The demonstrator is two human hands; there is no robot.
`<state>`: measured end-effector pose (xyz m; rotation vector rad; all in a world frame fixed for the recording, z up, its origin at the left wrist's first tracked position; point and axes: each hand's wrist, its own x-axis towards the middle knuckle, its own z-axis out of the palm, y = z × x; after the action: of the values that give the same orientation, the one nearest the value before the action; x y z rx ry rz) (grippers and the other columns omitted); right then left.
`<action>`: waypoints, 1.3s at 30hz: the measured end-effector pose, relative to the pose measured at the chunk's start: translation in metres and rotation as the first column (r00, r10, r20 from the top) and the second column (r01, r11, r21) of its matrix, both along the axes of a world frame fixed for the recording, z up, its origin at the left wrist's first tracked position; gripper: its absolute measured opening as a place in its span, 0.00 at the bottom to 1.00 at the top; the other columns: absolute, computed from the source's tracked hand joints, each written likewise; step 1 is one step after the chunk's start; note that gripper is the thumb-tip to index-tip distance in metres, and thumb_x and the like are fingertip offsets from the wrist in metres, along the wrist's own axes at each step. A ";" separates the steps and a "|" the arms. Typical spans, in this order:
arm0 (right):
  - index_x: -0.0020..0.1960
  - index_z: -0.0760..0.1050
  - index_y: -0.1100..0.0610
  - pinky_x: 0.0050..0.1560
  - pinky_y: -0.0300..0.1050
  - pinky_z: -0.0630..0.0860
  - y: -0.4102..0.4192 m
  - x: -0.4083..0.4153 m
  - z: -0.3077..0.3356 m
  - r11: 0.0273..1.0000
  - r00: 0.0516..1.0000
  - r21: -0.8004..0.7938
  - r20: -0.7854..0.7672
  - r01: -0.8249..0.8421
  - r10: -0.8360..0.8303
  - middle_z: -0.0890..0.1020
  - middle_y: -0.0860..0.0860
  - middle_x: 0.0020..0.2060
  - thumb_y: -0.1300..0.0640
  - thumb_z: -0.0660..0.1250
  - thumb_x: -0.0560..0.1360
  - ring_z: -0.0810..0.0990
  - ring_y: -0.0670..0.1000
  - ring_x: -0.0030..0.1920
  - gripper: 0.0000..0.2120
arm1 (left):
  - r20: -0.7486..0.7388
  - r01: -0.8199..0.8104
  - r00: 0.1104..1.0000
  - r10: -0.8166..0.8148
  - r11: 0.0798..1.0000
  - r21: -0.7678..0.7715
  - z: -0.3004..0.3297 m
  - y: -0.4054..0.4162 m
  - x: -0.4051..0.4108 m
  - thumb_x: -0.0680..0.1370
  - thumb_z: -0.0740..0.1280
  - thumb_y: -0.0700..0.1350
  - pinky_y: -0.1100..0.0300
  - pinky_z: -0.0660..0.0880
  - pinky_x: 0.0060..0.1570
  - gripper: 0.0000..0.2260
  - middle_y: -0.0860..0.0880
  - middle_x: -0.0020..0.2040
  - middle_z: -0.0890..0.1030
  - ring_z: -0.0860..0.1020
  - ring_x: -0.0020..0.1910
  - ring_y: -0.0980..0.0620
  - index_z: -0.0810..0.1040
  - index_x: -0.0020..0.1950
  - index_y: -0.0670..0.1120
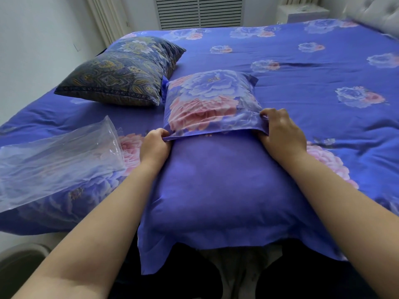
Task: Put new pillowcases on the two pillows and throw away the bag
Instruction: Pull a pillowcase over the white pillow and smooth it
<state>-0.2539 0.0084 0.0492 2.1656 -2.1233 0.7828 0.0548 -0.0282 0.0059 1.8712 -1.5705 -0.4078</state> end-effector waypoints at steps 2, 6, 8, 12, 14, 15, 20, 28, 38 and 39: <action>0.65 0.69 0.53 0.50 0.55 0.72 -0.003 -0.001 0.002 0.999 1.000 0.042 -0.004 0.025 -0.024 0.71 0.59 0.59 0.57 0.64 0.75 0.74 0.63 0.57 0.19 | 0.100 0.023 0.995 -0.018 0.999 -0.047 0.003 0.003 0.002 0.75 0.66 0.46 0.54 0.73 0.46 0.08 0.42 0.50 0.83 0.79 0.51 0.42 0.82 0.50 0.46; 0.64 0.70 0.53 0.52 0.53 0.71 -0.005 0.002 0.001 0.989 0.999 0.144 -0.014 0.040 -0.038 0.72 0.58 0.60 0.61 0.60 0.74 0.75 0.62 0.58 0.18 | 0.110 0.078 0.990 -0.084 0.995 0.058 0.014 0.001 0.013 0.75 0.67 0.45 0.58 0.69 0.40 0.07 0.42 0.44 0.83 0.79 0.47 0.42 0.84 0.46 0.47; 0.64 0.70 0.54 0.52 0.53 0.71 -0.005 0.003 0.001 0.991 0.999 0.126 -0.014 0.039 -0.037 0.73 0.58 0.60 0.62 0.59 0.75 0.75 0.62 0.58 0.18 | 0.247 0.103 0.959 -0.137 0.984 0.143 0.021 -0.001 0.017 0.74 0.65 0.43 0.57 0.70 0.38 0.06 0.44 0.41 0.81 0.78 0.44 0.41 0.82 0.40 0.48; 0.64 0.70 0.53 0.49 0.53 0.72 -0.004 0.007 -0.003 0.999 1.000 0.043 0.008 0.013 -0.014 0.74 0.56 0.60 0.61 0.59 0.75 0.75 0.61 0.57 0.18 | 0.516 0.122 0.828 -0.220 0.969 0.217 0.028 -0.003 0.007 0.73 0.61 0.41 0.55 0.70 0.39 0.07 0.42 0.48 0.80 0.77 0.47 0.39 0.78 0.43 0.48; 0.62 0.70 0.54 0.46 0.51 0.71 -0.004 0.008 -0.005 1.000 1.000 0.010 0.017 0.004 -0.004 0.76 0.55 0.59 0.63 0.59 0.73 0.76 0.61 0.55 0.18 | 0.590 0.127 0.785 -0.190 0.981 0.147 0.029 -0.003 0.004 0.74 0.61 0.42 0.53 0.70 0.41 0.07 0.41 0.51 0.79 0.77 0.49 0.37 0.77 0.47 0.45; 0.61 0.70 0.55 0.44 0.51 0.70 -0.004 0.007 -0.005 1.000 1.000 -0.020 0.025 0.011 -0.010 0.77 0.55 0.58 0.65 0.59 0.73 0.77 0.62 0.52 0.18 | 0.585 0.117 0.801 -0.126 0.992 0.054 0.030 -0.002 0.007 0.75 0.61 0.42 0.51 0.71 0.42 0.06 0.40 0.51 0.78 0.77 0.49 0.36 0.76 0.48 0.44; 0.56 0.73 0.57 0.38 0.50 0.69 0.003 0.002 -0.018 0.989 0.998 -0.139 0.028 0.050 -0.047 0.79 0.57 0.54 0.68 0.58 0.71 0.78 0.66 0.42 0.16 | 0.390 -0.061 0.910 0.140 0.976 -0.209 0.008 0.006 0.016 0.78 0.59 0.39 0.44 0.72 0.43 0.04 0.39 0.51 0.76 0.78 0.46 0.34 0.72 0.50 0.41; 0.64 0.69 0.55 0.52 0.56 0.71 0.001 -0.014 -0.025 0.989 0.981 0.058 0.132 0.133 -0.140 0.70 0.59 0.60 0.53 0.63 0.75 0.71 0.62 0.61 0.18 | 0.245 0.039 0.969 0.030 0.962 -0.271 0.014 0.023 0.002 0.72 0.63 0.40 0.50 0.69 0.37 0.05 0.44 0.43 0.75 0.74 0.42 0.40 0.69 0.44 0.46; 0.62 0.73 0.58 0.35 0.51 0.67 0.019 -0.012 -0.016 0.936 0.970 -0.272 0.161 0.221 -0.183 0.81 0.65 0.39 0.65 0.58 0.68 0.78 0.68 0.39 0.22 | 0.535 0.466 0.838 -0.105 0.649 -0.602 0.017 0.043 -0.023 0.69 0.66 0.32 0.51 0.66 0.28 0.12 0.44 0.31 0.71 0.69 0.32 0.42 0.68 0.33 0.45; 0.63 0.73 0.57 0.36 0.52 0.70 0.022 -0.016 -0.026 0.954 0.978 -0.216 0.085 0.207 -0.192 0.81 0.65 0.40 0.65 0.58 0.69 0.79 0.68 0.39 0.23 | 0.550 0.474 0.823 -0.138 0.700 -0.534 0.005 0.047 -0.021 0.68 0.64 0.32 0.52 0.66 0.25 0.10 0.44 0.32 0.71 0.69 0.31 0.42 0.68 0.33 0.45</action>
<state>-0.2696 0.0309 0.0234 1.8065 -2.1200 1.0263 0.0338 0.0186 0.0108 1.1732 -2.0282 0.4791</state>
